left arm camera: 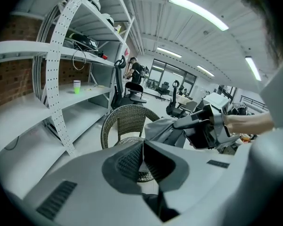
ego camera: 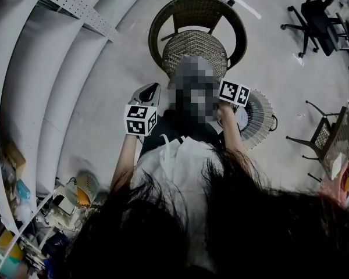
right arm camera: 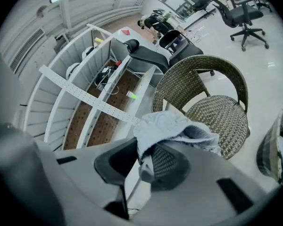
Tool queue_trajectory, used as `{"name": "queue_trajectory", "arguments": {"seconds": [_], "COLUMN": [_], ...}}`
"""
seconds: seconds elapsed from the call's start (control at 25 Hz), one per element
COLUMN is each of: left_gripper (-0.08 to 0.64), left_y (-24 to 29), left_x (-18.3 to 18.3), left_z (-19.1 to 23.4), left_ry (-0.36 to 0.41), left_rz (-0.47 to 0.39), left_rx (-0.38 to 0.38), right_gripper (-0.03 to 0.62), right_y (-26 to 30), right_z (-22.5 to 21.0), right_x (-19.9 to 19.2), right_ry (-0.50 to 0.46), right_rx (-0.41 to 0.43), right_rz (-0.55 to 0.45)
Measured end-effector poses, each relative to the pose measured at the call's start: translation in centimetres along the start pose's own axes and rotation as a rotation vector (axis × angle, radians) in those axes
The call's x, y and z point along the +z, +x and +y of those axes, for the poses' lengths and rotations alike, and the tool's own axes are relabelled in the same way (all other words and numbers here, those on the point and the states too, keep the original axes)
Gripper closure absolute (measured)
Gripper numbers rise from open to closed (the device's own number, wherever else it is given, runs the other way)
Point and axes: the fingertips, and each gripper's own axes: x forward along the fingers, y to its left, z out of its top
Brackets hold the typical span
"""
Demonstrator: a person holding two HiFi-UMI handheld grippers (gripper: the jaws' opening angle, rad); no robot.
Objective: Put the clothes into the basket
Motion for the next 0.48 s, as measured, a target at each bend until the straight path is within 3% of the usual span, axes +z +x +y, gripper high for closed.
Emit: {"name": "queue_trajectory", "arguments": {"seconds": [0.2, 0.48], "left_gripper": [0.538, 0.538], "left_y": [-1.9, -1.9], "left_x": [-1.3, -2.4], "left_z": [-1.0, -4.6], "left_ry": [0.014, 0.072], "left_rz": [0.002, 0.021], "left_rx": [-0.032, -0.151], "right_gripper": [0.509, 0.509], "right_y": [-2.2, -6.8], "right_z": [1.3, 0.9], "right_x": [-2.1, -4.7], "right_ry": [0.001, 0.046], "right_rx": [0.003, -0.036], "right_rz": [-0.043, -0.138]}}
